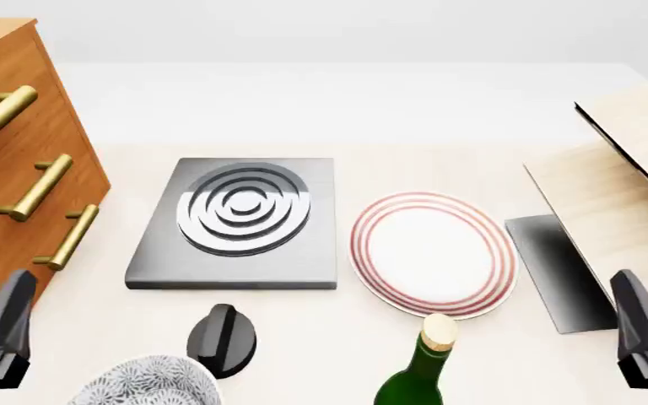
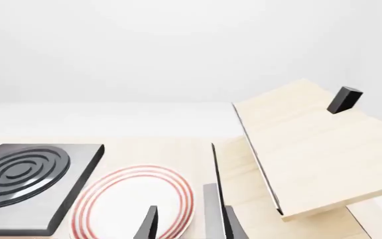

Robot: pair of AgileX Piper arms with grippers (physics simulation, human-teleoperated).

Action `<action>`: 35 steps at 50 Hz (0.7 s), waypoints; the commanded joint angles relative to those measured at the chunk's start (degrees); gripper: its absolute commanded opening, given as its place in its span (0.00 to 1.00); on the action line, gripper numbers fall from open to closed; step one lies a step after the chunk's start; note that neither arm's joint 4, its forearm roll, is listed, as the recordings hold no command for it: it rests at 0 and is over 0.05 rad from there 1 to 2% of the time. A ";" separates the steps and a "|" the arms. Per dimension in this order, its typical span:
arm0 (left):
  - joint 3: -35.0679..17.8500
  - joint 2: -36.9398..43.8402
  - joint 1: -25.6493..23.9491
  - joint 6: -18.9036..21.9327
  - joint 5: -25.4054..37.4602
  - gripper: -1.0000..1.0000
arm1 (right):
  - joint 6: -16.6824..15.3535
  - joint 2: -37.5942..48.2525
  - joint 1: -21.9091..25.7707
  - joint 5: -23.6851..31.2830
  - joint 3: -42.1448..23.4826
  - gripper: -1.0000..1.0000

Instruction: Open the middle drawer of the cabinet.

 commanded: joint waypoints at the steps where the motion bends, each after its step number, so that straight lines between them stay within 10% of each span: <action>1: -0.31 0.03 -0.77 0.85 -0.42 1.00 | -0.16 0.29 0.67 0.22 -0.17 1.00; 35: -0.01 0.09 -0.87 3.23 0.33 1.00 | 0.25 0.46 0.16 0.75 -0.47 1.00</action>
